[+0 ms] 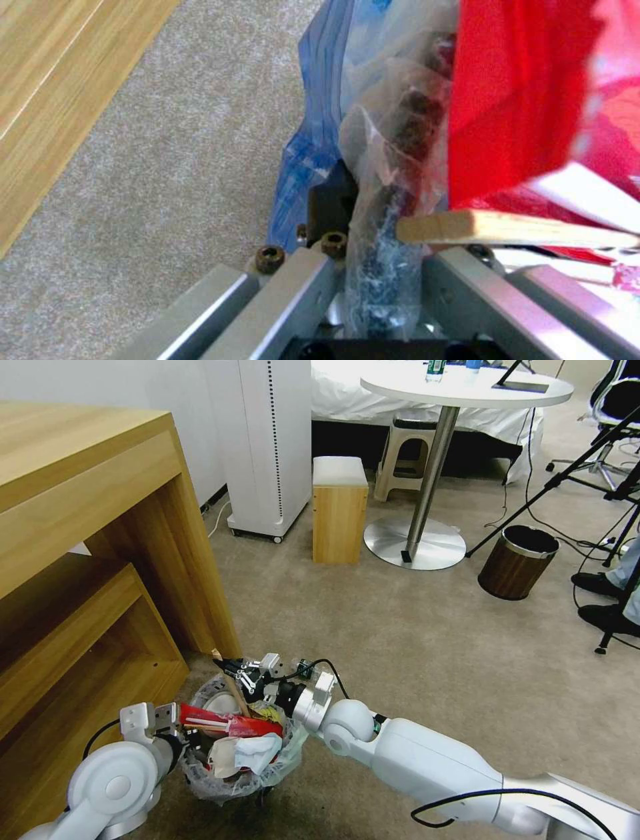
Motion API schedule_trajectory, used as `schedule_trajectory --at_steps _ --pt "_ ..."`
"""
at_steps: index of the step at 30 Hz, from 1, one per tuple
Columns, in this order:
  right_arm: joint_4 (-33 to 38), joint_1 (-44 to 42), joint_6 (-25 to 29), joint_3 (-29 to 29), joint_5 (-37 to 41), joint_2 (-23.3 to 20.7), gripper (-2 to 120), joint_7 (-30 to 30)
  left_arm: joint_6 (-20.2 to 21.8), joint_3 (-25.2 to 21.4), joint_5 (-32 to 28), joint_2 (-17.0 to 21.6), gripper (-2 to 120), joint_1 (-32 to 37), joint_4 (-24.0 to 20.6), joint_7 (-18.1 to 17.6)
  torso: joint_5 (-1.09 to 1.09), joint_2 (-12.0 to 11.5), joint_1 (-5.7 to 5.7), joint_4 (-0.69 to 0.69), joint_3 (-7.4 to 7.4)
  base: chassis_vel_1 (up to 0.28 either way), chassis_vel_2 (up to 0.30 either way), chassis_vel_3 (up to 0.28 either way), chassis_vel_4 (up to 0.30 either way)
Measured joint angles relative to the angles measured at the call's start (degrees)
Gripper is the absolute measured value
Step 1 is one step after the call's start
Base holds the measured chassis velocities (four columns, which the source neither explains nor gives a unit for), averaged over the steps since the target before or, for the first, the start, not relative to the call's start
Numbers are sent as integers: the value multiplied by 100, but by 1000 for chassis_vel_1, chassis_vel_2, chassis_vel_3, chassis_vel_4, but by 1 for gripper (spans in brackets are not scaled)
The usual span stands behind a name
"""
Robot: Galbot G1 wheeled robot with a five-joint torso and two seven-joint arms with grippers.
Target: Pick up the trash bin and place the garbage on the floor into it.
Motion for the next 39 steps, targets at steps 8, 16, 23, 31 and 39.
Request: schedule_trajectory --at_steps 8,16,23,31,39 --pt "42 65 -216 77 209 -32 30 -281 -5 28 -12 1 0 -20 6 -29 0 0 0 0 0 0 0 0 0" --pt "-51 72 -207 104 159 21 60 -188 3 29 -25 6 0 15 -17 -29 -1 0 0 0 0 0 0 0 0" --pt "1 60 -157 205 160 0 84 -90 5 -30 -36 80 0 89 -92 -35 0 0 0 0 0 0 0 0 0" --pt "341 198 -120 709 192 -644 100 139 6 -233 -173 288 0 249 -278 -37 1 0 0 0 0 0 0 0 0" --pt "512 -89 -137 1840 52 -1286 100 305 -13 -333 -108 261 0 352 -404 -4 2 0 0 -1 0 0 0 0 0"
